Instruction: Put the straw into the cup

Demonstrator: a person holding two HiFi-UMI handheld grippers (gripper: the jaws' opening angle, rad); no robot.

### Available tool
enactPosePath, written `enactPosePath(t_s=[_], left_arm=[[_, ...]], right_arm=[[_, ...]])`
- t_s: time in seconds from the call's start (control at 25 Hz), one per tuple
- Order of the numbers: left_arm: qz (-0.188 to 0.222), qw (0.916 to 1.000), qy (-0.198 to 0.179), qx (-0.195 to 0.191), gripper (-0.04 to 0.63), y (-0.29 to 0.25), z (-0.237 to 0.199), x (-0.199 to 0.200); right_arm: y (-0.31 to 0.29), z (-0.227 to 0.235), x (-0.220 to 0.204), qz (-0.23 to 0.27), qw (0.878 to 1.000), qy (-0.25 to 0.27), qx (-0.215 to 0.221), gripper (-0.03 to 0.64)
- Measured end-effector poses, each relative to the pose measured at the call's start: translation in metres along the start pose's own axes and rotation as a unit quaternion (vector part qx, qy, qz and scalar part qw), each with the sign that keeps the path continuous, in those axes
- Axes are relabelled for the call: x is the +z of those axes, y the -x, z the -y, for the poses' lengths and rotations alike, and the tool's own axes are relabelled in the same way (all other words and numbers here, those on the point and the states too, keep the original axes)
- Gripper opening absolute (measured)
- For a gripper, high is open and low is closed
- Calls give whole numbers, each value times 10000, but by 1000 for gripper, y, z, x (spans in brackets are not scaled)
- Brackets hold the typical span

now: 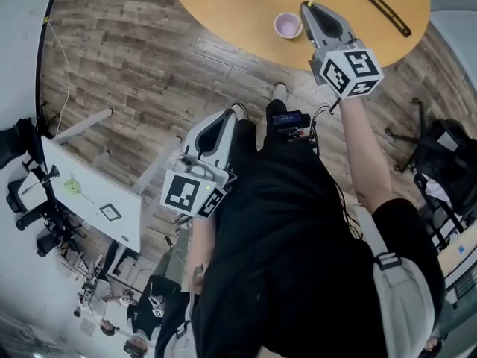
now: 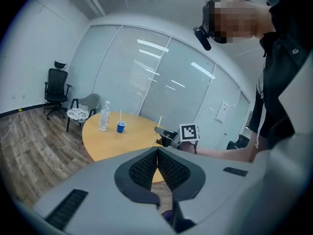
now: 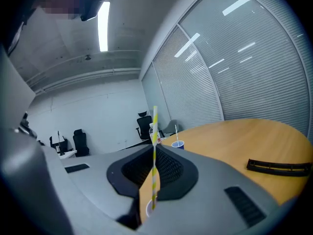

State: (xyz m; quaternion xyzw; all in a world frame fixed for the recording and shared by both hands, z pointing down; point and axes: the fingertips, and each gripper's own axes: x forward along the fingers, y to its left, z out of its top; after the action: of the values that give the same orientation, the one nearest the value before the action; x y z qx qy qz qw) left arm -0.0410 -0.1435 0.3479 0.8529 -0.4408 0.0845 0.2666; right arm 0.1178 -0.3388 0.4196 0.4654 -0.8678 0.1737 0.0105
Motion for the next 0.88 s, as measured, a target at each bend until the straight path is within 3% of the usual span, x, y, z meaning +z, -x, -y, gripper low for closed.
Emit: enactPosePath(t_s=[0.52,0.88], left_arm=[[-197,9991,128,342,12,16,-19,-9],[-196,9992,175,306,12,15,-26,-11]], right_arm=[[-31,14,-45,-442,9987,-9,-270,26],[-39,22,-72,-767,9962,5,-423,26]])
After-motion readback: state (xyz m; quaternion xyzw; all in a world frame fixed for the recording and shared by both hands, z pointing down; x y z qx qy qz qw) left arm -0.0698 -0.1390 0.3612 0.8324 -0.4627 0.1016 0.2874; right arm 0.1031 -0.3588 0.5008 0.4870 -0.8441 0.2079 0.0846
